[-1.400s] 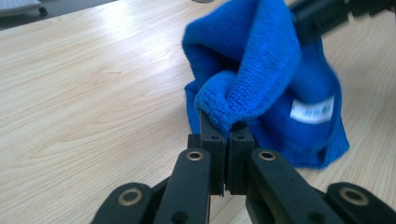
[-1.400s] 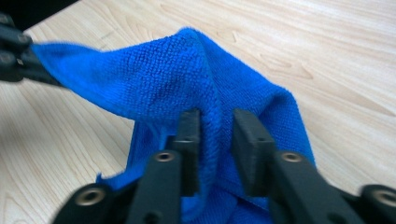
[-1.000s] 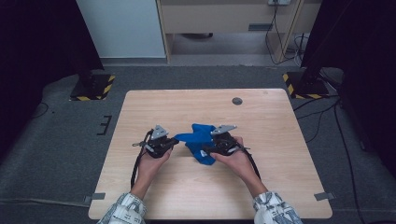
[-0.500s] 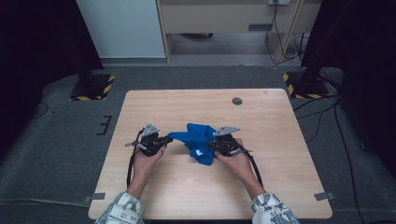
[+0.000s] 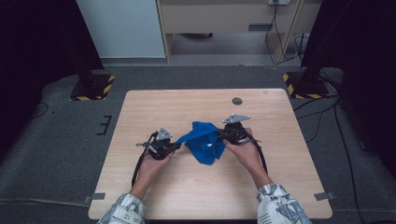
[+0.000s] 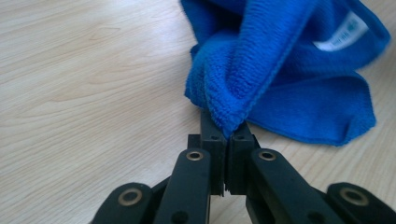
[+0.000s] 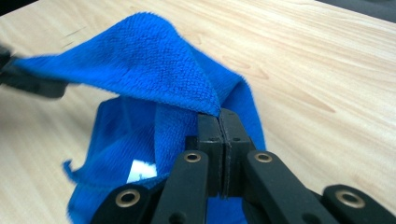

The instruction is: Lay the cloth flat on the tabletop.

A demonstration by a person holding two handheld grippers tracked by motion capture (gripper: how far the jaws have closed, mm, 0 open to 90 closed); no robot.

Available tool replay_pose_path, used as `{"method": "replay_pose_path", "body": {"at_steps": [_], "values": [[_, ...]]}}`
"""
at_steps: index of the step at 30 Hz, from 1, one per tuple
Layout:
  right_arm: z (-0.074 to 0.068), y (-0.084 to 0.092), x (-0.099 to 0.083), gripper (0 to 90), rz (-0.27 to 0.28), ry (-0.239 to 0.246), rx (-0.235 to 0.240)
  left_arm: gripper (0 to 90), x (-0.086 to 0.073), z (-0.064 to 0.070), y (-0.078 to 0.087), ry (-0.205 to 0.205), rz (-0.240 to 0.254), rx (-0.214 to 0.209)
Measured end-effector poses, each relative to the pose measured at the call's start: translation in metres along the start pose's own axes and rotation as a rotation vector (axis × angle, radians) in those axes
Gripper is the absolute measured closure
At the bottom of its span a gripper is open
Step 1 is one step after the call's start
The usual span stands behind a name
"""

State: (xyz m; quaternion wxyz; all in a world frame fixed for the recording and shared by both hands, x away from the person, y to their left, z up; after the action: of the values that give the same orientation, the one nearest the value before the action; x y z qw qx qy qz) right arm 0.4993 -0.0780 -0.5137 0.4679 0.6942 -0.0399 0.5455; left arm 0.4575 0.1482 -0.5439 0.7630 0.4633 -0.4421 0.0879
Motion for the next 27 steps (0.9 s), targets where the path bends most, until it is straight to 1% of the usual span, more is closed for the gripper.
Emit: {"method": "replay_pose_path", "body": {"at_steps": [3, 4, 5, 6, 7, 8, 9, 11, 12, 14, 15, 16, 17, 19, 21, 22, 23, 24, 25, 26, 27], "values": [[0.005, -0.011, 0.003, 88.5, -0.005, -0.017, -0.005, 87.8, 0.000, 0.001, -0.001, 0.001, 0.001, -0.002], [0.006, -0.018, 0.002, 86.5, -0.015, -0.028, -0.007, 87.7, 0.000, 0.001, -0.001, 0.001, 0.002, 0.000], [0.006, -0.018, 0.002, 86.5, -0.015, -0.028, -0.007, 87.7, 0.000, 0.002, -0.001, -0.002, 0.004, -0.001], [0.002, -0.023, -0.001, 80.7, -0.014, -0.039, -0.003, 87.7, 0.000, 0.002, -0.001, -0.008, 0.005, 0.000], [0.002, -0.023, -0.001, 80.7, -0.014, -0.039, -0.003, 87.7, 0.000, 0.003, 0.000, -0.009, 0.006, 0.000], [0.001, -0.024, -0.002, 77.4, -0.011, -0.042, -0.001, 87.7, 0.000, 0.003, 0.000, -0.007, 0.007, -0.001], [-0.002, -0.024, -0.003, 72.7, -0.009, -0.042, 0.004, 87.7, 0.000, 0.004, 0.000, -0.009, 0.009, 0.000], [-0.007, -0.023, -0.005, 59.4, -0.002, -0.049, 0.005, 87.7, 0.001, 0.004, 0.000, -0.007, 0.016, 0.002], [-0.009, -0.022, -0.006, 55.6, -0.005, -0.048, 0.007, 87.7, 0.002, 0.005, 0.001, -0.006, 0.024, 0.003], [-0.014, -0.020, -0.009, 46.8, 0.001, -0.050, 0.000, 87.7, 0.005, 0.005, 0.002, 0.001, 0.039, 0.005], [-0.017, -0.020, -0.013, 41.1, 0.004, -0.044, -0.021, 87.8, 0.007, 0.004, 0.004, 0.013, 0.055, 0.005], [-0.017, -0.020, -0.013, 41.1, 0.004, -0.044, -0.021, 87.8, 0.007, 0.004, 0.004, 0.013, 0.055, 0.005], [-0.020, -0.022, -0.017, 36.0, 0.000, -0.050, -0.028, 87.8, 0.008, 0.003, 0.005, 0.021, 0.067, 0.006], [-0.020, -0.023, -0.019, 35.0, 0.006, -0.054, -0.029, 87.8, 0.009, 0.002, 0.007, 0.031, 0.081, 0.009], [-0.024, -0.026, -0.023, 30.2, -0.012, -0.050, -0.035, 87.8, 0.010, -0.001, 0.010, 0.044, 0.096, 0.012], [-0.025, -0.027, -0.025, 30.9, -0.022, -0.046, -0.037, 87.8, 0.011, -0.004, 0.012, 0.059, 0.108, 0.013], [-0.028, -0.028, -0.027, 33.7, -0.032, -0.033, -0.040, 87.8, 0.012, -0.005, 0.013, 0.068, 0.117, 0.014], [-0.029, -0.028, -0.031, 39.7, -0.051, -0.014, -0.052, 87.9, 0.012, -0.008, 0.016, 0.079, 0.127, 0.018], [-0.030, -0.028, -0.033, 45.1, -0.052, -0.009, -0.051, 87.9, 0.013, -0.010, 0.018, 0.088, 0.136, 0.022], [-0.030, -0.028, -0.033, 45.1, -0.052, -0.009, -0.051, 87.9, 0.013, -0.013, 0.019, 0.104, 0.148, 0.021], [-0.030, -0.027, -0.035, 50.9, -0.052, 0.001, -0.047, 87.9, 0.014, -0.016, 0.022, 0.128, 0.159, 0.018]]}}
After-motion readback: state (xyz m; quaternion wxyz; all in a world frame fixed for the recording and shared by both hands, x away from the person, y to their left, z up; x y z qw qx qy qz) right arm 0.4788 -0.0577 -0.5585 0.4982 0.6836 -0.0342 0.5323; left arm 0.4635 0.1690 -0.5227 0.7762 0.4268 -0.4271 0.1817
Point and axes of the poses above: each handheld gripper's, and its own axes: y roughly backward along the jaws, x roughly out of its top, z roughly to its right, the point moved 6 cm from there along -y, roughly forward along the jaws, and after that the axes turned 7 degrees about y, right-handed, at the moved point
